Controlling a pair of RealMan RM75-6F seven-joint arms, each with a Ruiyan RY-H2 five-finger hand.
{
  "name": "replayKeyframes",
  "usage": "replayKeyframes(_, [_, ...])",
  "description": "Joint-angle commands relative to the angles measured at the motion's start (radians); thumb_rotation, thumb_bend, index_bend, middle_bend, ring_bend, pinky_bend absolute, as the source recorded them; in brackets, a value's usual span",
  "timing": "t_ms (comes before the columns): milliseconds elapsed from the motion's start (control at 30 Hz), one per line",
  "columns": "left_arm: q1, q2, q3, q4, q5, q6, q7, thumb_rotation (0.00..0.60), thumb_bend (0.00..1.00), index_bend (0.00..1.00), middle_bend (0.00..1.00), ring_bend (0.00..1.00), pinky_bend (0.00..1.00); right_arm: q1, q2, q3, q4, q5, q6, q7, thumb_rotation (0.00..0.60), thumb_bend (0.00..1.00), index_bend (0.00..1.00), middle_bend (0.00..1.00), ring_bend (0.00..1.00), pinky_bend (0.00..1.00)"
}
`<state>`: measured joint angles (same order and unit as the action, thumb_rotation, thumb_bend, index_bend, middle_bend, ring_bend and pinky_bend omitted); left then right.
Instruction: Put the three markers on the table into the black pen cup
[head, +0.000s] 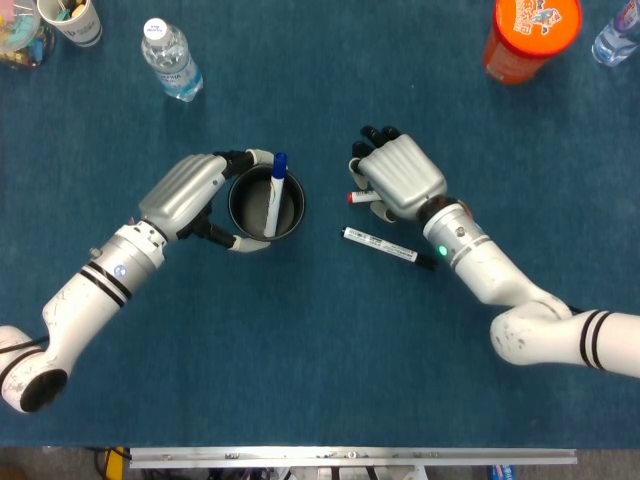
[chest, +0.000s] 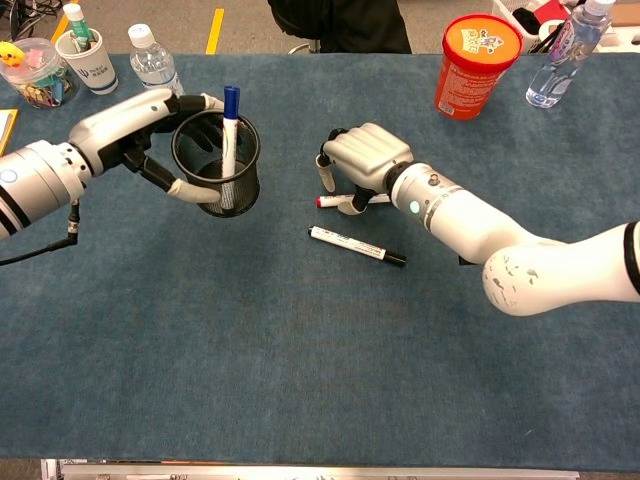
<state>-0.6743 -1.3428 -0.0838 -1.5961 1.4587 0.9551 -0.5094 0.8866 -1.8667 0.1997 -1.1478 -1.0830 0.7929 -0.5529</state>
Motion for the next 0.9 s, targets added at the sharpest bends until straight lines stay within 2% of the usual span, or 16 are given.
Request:
replayKeyframes(33, [0.000,-0.001,0.000,0.003,0.002,0.001,-0.004,0.600,0.15,0.26,0.37,0.35,0.29,0.008,-0.009,0.000,0.012,0.010,-0.003,-0.010,0.600,0.23,0.53,0.32,0.14,0.23])
replayKeyframes(900, [0.003,-0.006,0.004,0.029,0.017,0.013,-0.040,0.600,0.15,0.25,0.37,0.35,0.29,0.058,-0.041,-0.010,0.058,0.095,-0.023,-0.079,0.600,0.26,0.60,0.33,0.15,0.23])
